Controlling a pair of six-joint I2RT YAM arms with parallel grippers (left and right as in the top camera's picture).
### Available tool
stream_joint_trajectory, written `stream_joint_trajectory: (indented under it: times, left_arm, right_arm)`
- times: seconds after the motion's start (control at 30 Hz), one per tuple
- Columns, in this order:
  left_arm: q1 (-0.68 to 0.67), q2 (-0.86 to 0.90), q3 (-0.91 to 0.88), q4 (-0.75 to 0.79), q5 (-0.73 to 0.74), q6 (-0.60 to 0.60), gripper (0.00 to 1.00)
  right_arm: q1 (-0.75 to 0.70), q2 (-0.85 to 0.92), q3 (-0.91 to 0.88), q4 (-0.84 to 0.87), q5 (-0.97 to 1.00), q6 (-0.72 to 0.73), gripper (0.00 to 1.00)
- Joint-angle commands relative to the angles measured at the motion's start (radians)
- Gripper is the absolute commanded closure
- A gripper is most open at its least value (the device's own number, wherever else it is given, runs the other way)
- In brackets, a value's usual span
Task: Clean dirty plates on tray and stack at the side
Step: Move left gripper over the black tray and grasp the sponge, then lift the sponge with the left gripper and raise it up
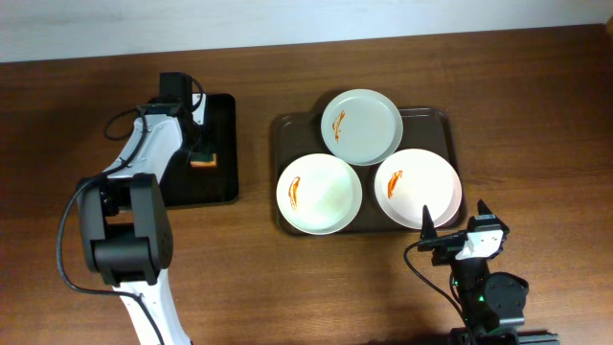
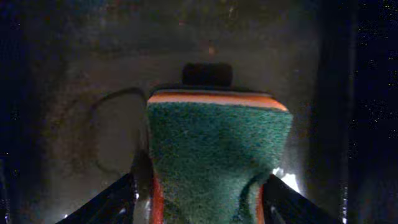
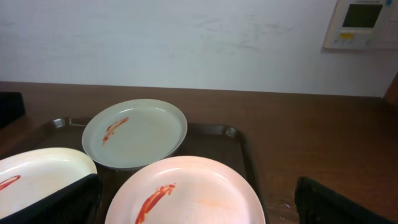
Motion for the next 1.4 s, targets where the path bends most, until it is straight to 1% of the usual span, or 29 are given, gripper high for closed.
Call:
stream_joint_trajectory:
  times: [0.0,0.03,0.07,0.1,0.13,0.23,0.27,0.3,0.33,0.37,0.43,0.47,0.5,0.57,0.6,0.73,0.77,0.8,0.83,0.97,1.0,1.07,1.13,1.17,1.23,1.27,1.3,1.33,1.37]
  left_arm:
    - [0.002,0.058,-0.002,-0.006,-0.029,-0.003,0.44]
    - [0.002,0.069,-0.002,-0.007,-0.030,-0.003,0.49]
    - [0.002,0.072,-0.002,-0.010,-0.030,-0.003,0.79]
    - [0.002,0.072,-0.001,-0.010,-0.029,-0.003,0.95]
    - [0.002,0.072,0.006,-0.013,-0.029,-0.003,1.00]
    - [0.002,0.072,0.101,-0.129,-0.029,-0.003,1.00]
    - [0.002,0.072,0.135,-0.156,-0.021,-0.003,0.80]
    - [0.002,0.072,0.136,-0.155,-0.022,-0.003,0.37]
    - [0.003,0.077,0.135,-0.154,-0.022,-0.003,0.18]
    - [0.003,0.085,0.135,-0.152,-0.022,-0.003,0.11]
    - [0.003,0.106,0.135,-0.165,-0.022,-0.003,0.09]
    - [0.002,0.112,0.135,-0.184,-0.022,-0.003,0.16]
    - [0.002,0.113,0.135,-0.209,-0.022,-0.003,0.41]
    - [0.002,0.113,0.135,-0.219,-0.022,-0.003,0.70]
    - [0.003,0.113,0.135,-0.224,-0.022,-0.003,0.95]
    - [0.003,0.113,0.135,-0.219,-0.023,-0.003,1.00]
    - [0.003,0.113,0.135,-0.207,-0.023,-0.003,0.60]
    - [0.003,0.113,0.135,-0.177,-0.022,-0.003,0.30]
    - [0.003,0.113,0.135,-0.148,-0.022,-0.003,0.14]
    - [0.003,0.113,0.135,-0.029,-0.022,-0.003,0.08]
    - [0.002,0.114,0.135,-0.016,-0.022,-0.003,0.11]
    - [0.002,0.126,0.135,0.013,-0.022,-0.003,0.34]
    - [0.003,0.149,0.135,0.016,-0.022,-0.003,0.74]
    - [0.003,0.158,0.135,0.009,-0.022,-0.003,1.00]
    - [0.003,0.156,0.139,0.009,-0.022,-0.003,1.00]
    - [0.003,0.154,0.145,-0.007,-0.022,-0.003,0.97]
    - [0.003,0.152,0.154,-0.026,-0.022,-0.003,0.67]
    - [0.002,0.150,0.177,-0.076,-0.021,-0.003,0.06]
    - [0.002,0.150,0.202,-0.129,-0.021,-0.003,0.00]
  right_arm:
    - [-0.005,-0.006,-0.005,-0.004,0.008,0.004,0.02]
    - [-0.005,-0.006,-0.005,-0.004,0.008,0.004,0.02]
    - [-0.005,-0.006,-0.005,-0.004,0.008,0.004,0.02]
    - [-0.005,-0.006,-0.005,-0.004,0.008,0.004,0.01]
    - [-0.005,-0.006,-0.005,-0.004,0.008,0.004,0.02]
    - [-0.005,-0.006,-0.005,-0.004,0.008,0.004,0.01]
    - [-0.005,-0.006,-0.005,-0.004,0.008,0.004,0.02]
    - [-0.005,-0.006,-0.005,-0.004,0.008,0.004,0.02]
    - [-0.005,-0.006,-0.005,-0.004,0.008,0.004,0.02]
    - [-0.005,-0.006,-0.005,-0.004,0.008,0.004,0.02]
    - [-0.005,-0.006,-0.005,-0.004,0.008,0.004,0.02]
    - [-0.005,-0.006,-0.005,-0.004,0.008,0.004,0.02]
    - [-0.005,-0.006,-0.005,-0.004,0.008,0.004,0.02]
    - [-0.005,-0.006,-0.005,-0.004,0.008,0.004,0.02]
    - [-0.005,-0.006,-0.005,-0.004,0.008,0.004,0.02]
    - [-0.005,-0.006,-0.005,-0.004,0.008,0.004,0.02]
    - [-0.005,-0.006,-0.005,-0.004,0.008,0.004,0.02]
    - [-0.005,-0.006,-0.005,-0.004,0.008,0.004,0.02]
    - [-0.005,-0.006,-0.005,-0.004,0.008,0.004,0.02]
    - [-0.005,-0.006,-0.005,-0.004,0.008,0.004,0.02]
    - [-0.005,-0.006,-0.005,-0.004,0.008,0.004,0.02]
    - [-0.005,-0.006,-0.005,-0.004,0.008,0.004,0.02]
    - [-0.005,-0.006,-0.005,-0.004,0.008,0.004,0.02]
    - [-0.005,-0.006,-0.005,-0.004,0.008,0.004,0.02]
    - [-0.005,-0.006,-0.005,-0.004,0.008,0.004,0.02]
    - [-0.005,-0.006,-0.005,-0.004,0.008,0.004,0.02]
    - [-0.005,-0.006,-0.005,-0.004,0.008,0.004,0.02]
    - [-0.005,-0.006,-0.005,-0.004,0.008,0.004,0.02]
    - [-0.005,-0.006,-0.005,-0.004,0.008,0.004,0.02]
